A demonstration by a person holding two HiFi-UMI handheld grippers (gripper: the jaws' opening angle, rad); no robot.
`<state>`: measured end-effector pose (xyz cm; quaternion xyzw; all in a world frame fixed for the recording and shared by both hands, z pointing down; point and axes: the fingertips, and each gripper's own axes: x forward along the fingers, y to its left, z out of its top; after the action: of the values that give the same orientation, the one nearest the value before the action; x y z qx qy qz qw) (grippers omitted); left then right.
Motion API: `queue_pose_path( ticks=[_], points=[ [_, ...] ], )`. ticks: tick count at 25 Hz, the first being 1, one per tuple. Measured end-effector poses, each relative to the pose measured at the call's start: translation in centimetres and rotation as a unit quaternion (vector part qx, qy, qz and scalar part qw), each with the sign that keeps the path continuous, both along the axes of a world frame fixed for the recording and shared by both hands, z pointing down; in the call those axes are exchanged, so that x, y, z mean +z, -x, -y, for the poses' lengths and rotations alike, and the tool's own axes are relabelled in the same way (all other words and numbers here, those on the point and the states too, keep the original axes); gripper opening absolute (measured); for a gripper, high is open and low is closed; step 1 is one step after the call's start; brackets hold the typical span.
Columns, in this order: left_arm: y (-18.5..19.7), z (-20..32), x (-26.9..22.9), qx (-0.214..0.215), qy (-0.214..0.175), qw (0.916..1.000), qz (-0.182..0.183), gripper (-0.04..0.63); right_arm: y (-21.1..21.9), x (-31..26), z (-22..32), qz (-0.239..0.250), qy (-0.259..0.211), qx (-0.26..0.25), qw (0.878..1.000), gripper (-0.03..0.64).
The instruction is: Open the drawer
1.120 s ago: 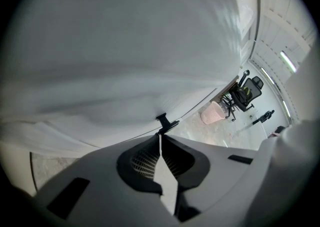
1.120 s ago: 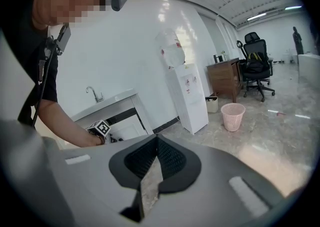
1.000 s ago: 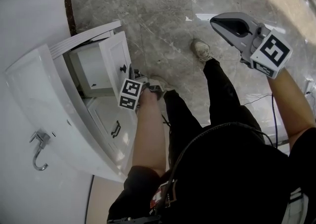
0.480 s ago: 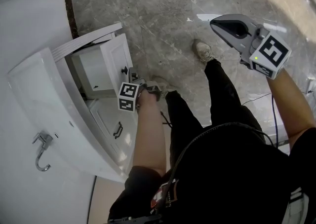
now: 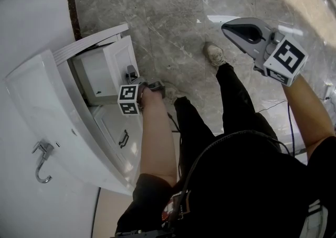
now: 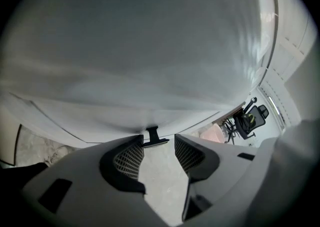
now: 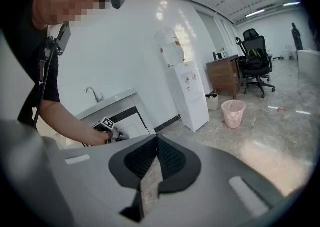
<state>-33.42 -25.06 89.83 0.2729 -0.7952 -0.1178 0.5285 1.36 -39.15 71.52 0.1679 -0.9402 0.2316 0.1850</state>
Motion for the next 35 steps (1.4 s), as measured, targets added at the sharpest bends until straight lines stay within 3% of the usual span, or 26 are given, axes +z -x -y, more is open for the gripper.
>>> queue_pose_path(
  ticks=[3,4,9,25,30,35],
  points=[
    [0.7,-0.3,0.2,-0.021,0.007,0.9997,-0.001,0.167,0.0,0.1,-0.1,0.000,0.003,0.000,1.000,-0.005],
    [0.7,-0.4,0.2,-0.020,0.009,0.9998,0.000,0.138,0.0,0.1,0.0,0.000,0.003,0.000,1.000,-0.005],
    [-0.1,-0.5,0.0,0.009,0.000,0.9999,0.006,0.133,0.3,-0.3,0.1,-0.002,0.000,-0.001,1.000,-0.005],
    [-1.8,-0.7,-0.2,0.001,-0.001,1.0000,-0.008,0.134,0.9,-3.0,-0.4,-0.002,-0.015,-0.002,1.000,-0.005],
    [-2.5,-1.1,-0.8,0.040,0.014,0.9990,-0.017,0.136,1.6,-4.4,-0.7,-0.003,-0.023,-0.012,1.000,-0.005],
    [-5.8,-1.1,-2.4,0.090,-0.008,0.9942,-0.057,0.135,2.5,-6.7,-0.4,-0.002,-0.040,-0.015,0.999,-0.005]
  ],
)
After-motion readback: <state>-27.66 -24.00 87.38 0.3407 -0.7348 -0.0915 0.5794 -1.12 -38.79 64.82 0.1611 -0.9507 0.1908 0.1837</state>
